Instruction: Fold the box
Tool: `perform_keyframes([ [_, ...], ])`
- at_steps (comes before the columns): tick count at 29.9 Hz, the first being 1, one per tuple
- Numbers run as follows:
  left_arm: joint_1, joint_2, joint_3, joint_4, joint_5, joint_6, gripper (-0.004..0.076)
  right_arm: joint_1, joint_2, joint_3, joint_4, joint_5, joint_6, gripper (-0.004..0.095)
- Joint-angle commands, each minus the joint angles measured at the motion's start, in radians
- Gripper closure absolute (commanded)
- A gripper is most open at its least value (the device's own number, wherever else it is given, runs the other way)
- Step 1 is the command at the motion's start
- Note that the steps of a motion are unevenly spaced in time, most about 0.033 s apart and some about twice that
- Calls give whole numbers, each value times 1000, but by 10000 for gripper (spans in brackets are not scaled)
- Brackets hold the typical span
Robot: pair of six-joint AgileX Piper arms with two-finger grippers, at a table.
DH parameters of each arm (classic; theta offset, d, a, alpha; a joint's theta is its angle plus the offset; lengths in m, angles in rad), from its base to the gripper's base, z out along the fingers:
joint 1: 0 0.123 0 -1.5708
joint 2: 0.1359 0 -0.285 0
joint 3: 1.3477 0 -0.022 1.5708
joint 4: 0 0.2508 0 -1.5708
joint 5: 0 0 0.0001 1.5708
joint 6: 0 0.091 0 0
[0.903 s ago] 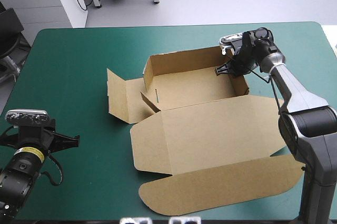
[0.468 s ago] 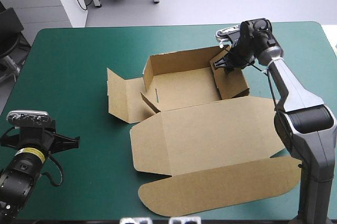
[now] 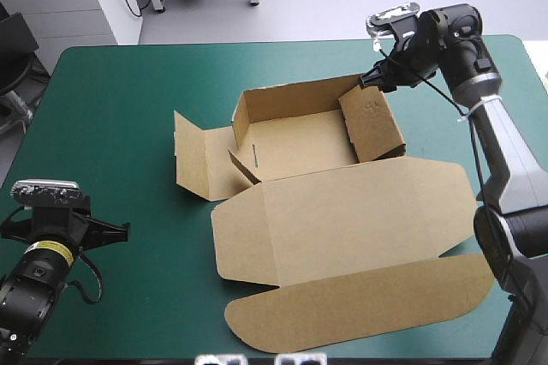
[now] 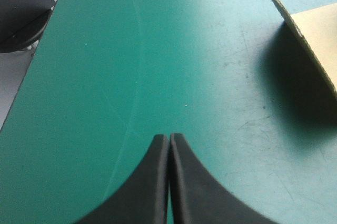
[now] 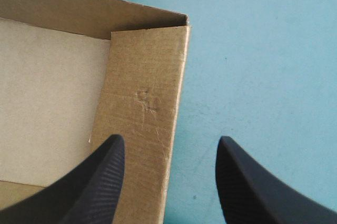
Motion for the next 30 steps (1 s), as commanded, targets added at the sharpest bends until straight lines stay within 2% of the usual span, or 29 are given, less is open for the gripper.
perform_keyframes([
  [1,0,-1,-28,23,-54,-6,732,-4,-57,-27,-6,6,7,436],
  [5,0,-1,-28,23,-54,-6,732,-4,-42,-7,-4,6,7,473],
  [17,0,-1,-28,23,-54,-8,732,-4,106,3,4,6,14,472],
  [24,0,-1,-28,23,-54,-8,732,-4,190,20,76,6,23,474],
  [27,0,-1,-28,23,-54,-8,732,-4,195,32,84,6,35,512],
  [30,0,-1,-28,23,-54,-8,732,-4,198,32,45,6,80,591],
])
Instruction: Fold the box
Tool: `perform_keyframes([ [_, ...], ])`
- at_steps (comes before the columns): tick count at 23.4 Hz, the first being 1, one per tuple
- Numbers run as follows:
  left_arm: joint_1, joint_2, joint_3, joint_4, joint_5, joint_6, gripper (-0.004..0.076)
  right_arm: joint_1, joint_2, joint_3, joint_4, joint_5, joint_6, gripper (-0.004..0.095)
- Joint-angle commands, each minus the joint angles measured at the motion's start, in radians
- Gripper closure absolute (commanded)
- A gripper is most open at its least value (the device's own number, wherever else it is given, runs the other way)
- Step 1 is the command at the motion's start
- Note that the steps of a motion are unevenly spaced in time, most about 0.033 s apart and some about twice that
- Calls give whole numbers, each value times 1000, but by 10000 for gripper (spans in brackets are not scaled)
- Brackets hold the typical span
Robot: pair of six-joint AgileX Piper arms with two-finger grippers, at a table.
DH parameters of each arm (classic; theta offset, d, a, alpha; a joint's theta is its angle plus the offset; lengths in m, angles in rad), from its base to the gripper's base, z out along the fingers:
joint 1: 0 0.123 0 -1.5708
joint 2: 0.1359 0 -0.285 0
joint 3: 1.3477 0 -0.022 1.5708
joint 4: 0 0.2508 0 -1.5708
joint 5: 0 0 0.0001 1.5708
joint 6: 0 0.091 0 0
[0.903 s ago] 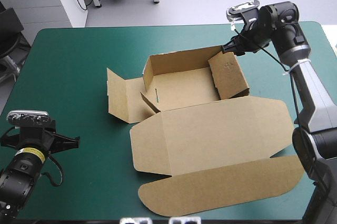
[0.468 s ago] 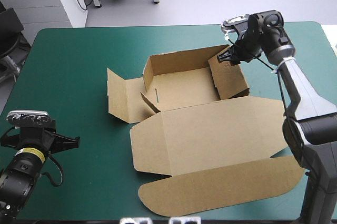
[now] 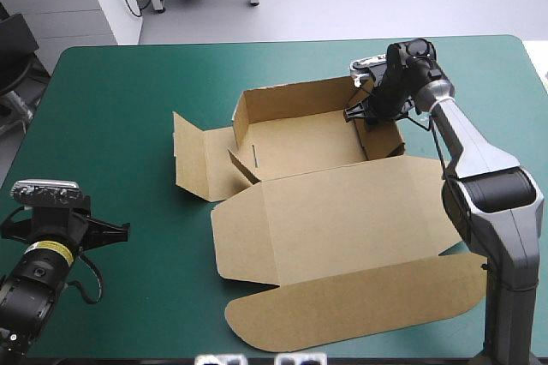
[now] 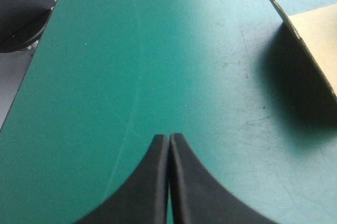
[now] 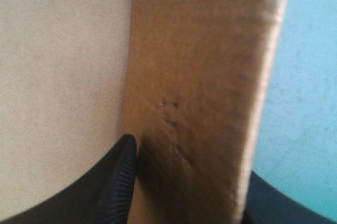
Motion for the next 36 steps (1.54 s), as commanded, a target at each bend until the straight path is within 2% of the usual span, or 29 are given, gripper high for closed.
perform_keyframes([
  [1,0,-1,-28,23,-54,-8,732,-4,-59,-20,-26,19,55,629],
  [4,0,-1,-28,23,-54,-8,732,-4,-59,-20,-64,19,84,776],
  [6,0,-1,-28,23,-54,-8,732,-4,-61,-20,-64,19,95,908],
  [7,0,-1,-28,23,-54,-8,732,-4,-63,-20,-64,19,95,923],
  [12,0,4,-28,23,-54,-15,732,-4,-117,-20,-77,19,95,926],
  [18,0,83,-28,32,-61,-15,732,-4,-290,-22,-143,19,103,926],
  [22,0,111,-28,32,-173,-41,732,-11,-442,-22,-187,19,129,926],
  [27,0,109,-28,32,-214,-61,732,-134,-559,-22,-49,19,135,926],
  [29,0,109,-28,30,-266,-61,732,-172,-585,-22,-10,19,124,926],
  [31,0,109,-28,30,-322,-66,732,-182,-598,-22,10,20,101,926],
  [36,0,151,-49,32,-351,-91,732,-182,-603,-20,37,20,96,926],
])
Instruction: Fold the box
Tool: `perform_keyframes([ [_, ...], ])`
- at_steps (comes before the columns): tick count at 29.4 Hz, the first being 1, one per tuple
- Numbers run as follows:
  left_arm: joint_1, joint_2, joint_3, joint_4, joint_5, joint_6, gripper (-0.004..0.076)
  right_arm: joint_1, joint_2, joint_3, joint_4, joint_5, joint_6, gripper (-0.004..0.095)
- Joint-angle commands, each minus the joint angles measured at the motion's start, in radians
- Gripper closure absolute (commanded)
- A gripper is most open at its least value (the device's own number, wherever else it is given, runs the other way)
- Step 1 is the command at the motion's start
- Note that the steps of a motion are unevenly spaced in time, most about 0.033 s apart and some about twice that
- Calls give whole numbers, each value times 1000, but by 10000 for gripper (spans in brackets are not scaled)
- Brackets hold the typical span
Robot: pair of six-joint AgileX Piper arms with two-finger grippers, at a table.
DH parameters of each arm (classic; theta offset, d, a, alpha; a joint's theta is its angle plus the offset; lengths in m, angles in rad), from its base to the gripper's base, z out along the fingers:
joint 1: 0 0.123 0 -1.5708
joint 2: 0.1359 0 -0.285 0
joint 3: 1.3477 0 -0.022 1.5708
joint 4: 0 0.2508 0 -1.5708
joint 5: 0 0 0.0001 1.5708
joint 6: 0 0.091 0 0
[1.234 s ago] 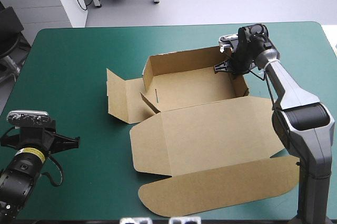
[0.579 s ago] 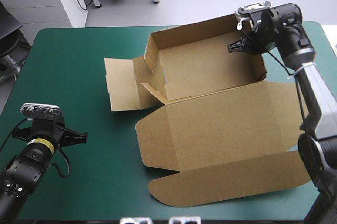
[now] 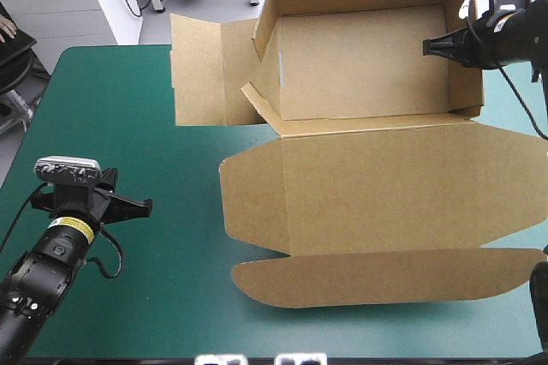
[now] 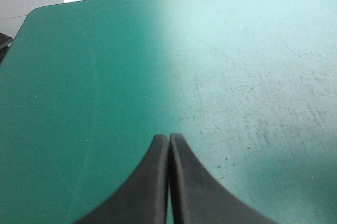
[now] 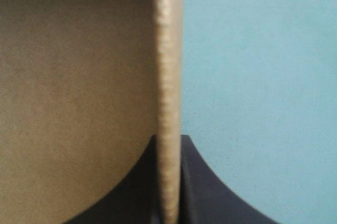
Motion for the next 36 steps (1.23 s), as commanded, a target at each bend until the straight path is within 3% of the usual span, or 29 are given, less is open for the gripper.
perform_keyframes([
  [1,-1,51,-71,20,-80,-20,732,-8,-46,-28,47,7,-4,926],
  [12,169,326,-463,0,-85,-20,727,-8,-46,-28,72,7,-26,926],
  [16,245,409,-535,-142,-85,60,722,-8,-46,-28,72,7,-29,926],
  [20,282,504,-573,-451,-100,310,719,-8,-46,-28,72,7,-39,926],
  [26,289,663,-614,-1060,-79,848,719,-8,-46,-28,107,5,-53,926],
  [32,289,805,-668,-1869,147,1481,719,-8,-46,-28,118,5,-64,926],
  [36,289,862,-668,-2228,307,1686,719,-8,-46,-28,118,5,-79,926],
])
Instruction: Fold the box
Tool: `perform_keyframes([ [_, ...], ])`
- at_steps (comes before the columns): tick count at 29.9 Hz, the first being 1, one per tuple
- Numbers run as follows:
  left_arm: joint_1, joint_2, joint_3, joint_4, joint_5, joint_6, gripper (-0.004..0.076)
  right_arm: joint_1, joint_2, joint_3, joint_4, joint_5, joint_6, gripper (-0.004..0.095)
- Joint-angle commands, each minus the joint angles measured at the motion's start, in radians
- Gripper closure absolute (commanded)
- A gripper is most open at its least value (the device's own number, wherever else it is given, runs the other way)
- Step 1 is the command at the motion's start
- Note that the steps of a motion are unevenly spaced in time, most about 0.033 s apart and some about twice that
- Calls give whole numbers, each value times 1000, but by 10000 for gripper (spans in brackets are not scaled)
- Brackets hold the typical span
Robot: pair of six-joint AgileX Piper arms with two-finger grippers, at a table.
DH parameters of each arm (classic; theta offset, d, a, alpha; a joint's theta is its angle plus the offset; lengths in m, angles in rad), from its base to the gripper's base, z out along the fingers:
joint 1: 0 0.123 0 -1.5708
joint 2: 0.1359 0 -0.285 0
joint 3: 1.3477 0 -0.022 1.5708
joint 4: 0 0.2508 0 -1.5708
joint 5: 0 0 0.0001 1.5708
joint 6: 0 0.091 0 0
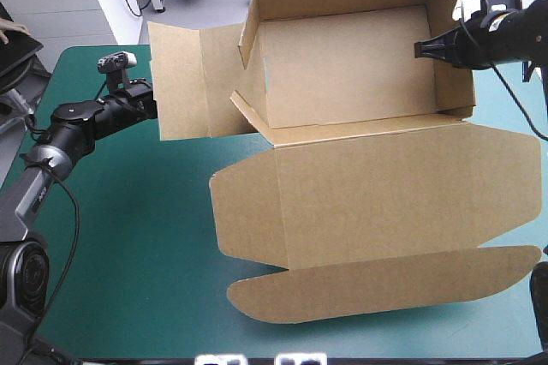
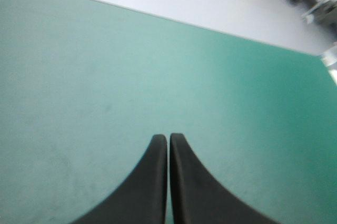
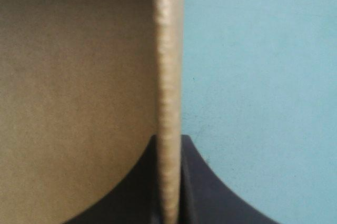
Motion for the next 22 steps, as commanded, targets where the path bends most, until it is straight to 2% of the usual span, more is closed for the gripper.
perform_keyframes([
  [1,-1,-7,-38,-345,134,176,719,-7,-45,-28,28,5,-6,926],
  [3,-3,9,-38,-409,206,215,719,-5,-45,-28,38,5,-10,926],
  [13,-33,45,-91,-409,532,215,719,-5,2,-28,119,5,-53,926],
  [19,-35,45,-166,-409,742,199,719,0,34,-28,118,5,-60,925],
  [22,-51,38,-194,-409,747,149,719,8,46,-28,106,5,-60,925],
])
